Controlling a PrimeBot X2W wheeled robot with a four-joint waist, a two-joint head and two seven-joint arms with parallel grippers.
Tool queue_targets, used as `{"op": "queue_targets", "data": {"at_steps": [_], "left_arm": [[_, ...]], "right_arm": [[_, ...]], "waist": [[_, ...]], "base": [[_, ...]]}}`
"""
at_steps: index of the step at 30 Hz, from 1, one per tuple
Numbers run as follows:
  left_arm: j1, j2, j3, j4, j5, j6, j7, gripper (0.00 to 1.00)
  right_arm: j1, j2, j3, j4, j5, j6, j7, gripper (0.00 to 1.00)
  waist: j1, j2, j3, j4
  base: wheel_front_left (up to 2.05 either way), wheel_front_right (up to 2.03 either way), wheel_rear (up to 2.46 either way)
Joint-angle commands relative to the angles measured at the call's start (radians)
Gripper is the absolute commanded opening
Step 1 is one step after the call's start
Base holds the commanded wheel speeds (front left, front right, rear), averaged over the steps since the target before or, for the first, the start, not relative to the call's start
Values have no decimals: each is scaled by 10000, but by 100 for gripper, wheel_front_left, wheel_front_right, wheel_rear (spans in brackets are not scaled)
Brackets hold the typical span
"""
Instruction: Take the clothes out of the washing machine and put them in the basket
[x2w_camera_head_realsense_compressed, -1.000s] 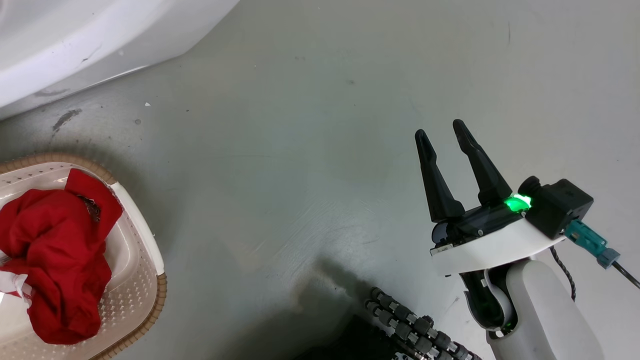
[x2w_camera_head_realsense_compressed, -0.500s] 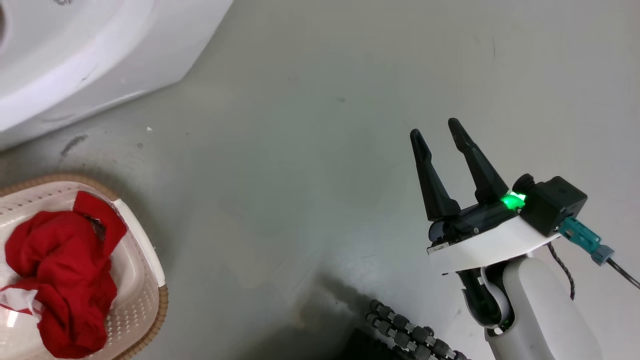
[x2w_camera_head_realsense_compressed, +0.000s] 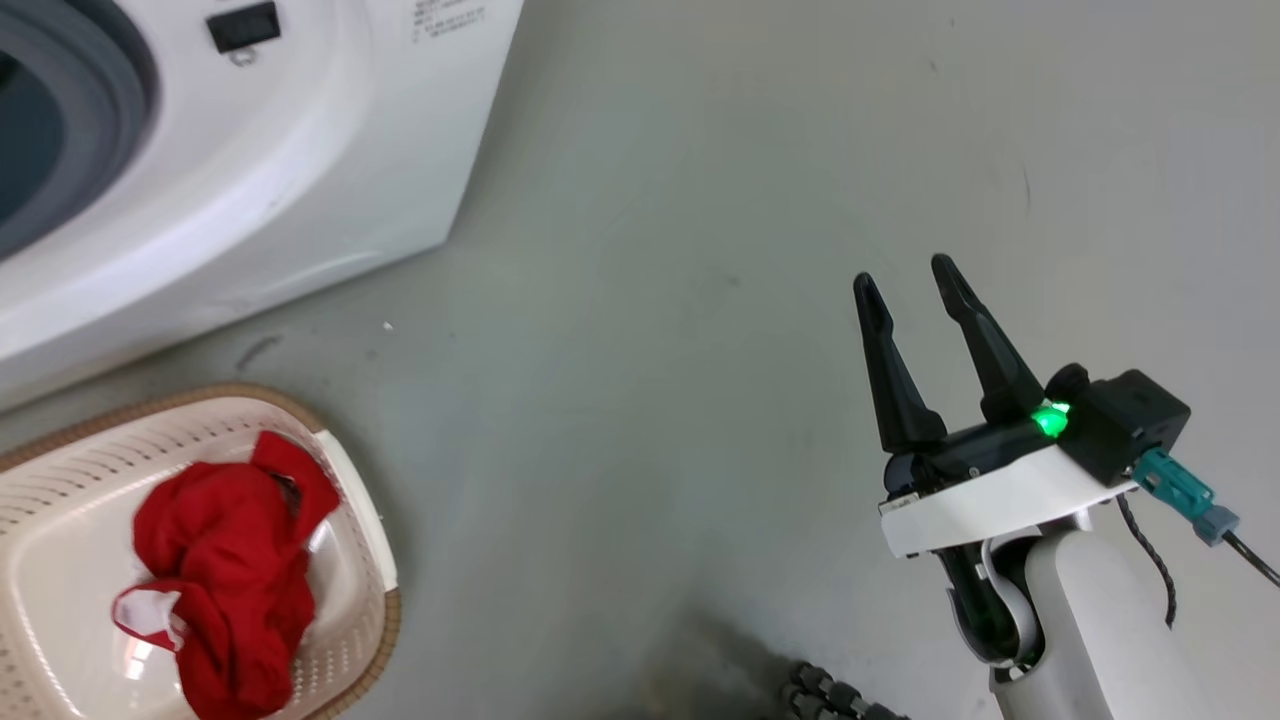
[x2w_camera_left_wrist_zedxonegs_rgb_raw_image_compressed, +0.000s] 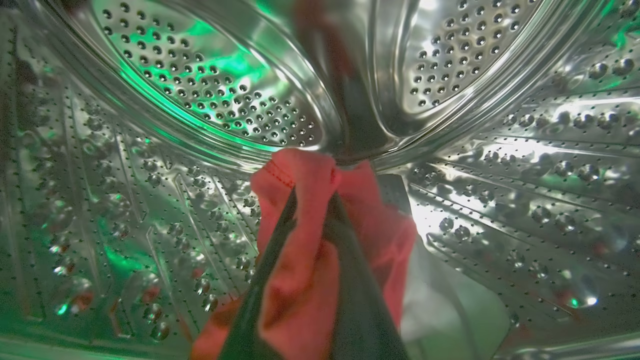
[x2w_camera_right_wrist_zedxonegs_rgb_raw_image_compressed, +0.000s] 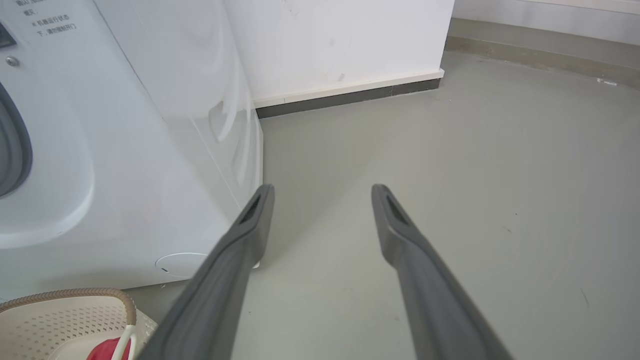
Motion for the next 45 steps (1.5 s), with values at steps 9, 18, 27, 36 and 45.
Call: {"op": "queue_targets", "data": {"at_steps": [9,18,27,36,45], "left_arm": [[1549,-919,349,1472,-853,-413,-2190,0],[3144,-1823,318,1387,-1230,-744,-2924,0],[4399,-2476,62,-591,-1171,-605,-3027,0],[6328,-3076,-134,-4604,-1259,125,-2168,0],[8648,-3413,-335,-9074,-946,1159,-1135,0]], "right_arm": [[781,-4,-393,249,-458,-7,-18,100],[1602,-5,-713,404,-1061,-7,48,100],[2262,-5,-973,-174,-1410,-7,533,100],[2745,-5,-1148,-766,-1587,-7,975,100],[2834,-2,-1244,-1277,-1806,-7,1366,100]], "waist": [[0,-1,-1899,733],[0,-1,-3525,1480],[0,-1,-4393,2115],[0,-1,-4752,2656],[0,-1,-4573,3334]], "base": [[0,0,0],[0,0,0],[0,0,0],[0,0,0],[0,0,0]]}}
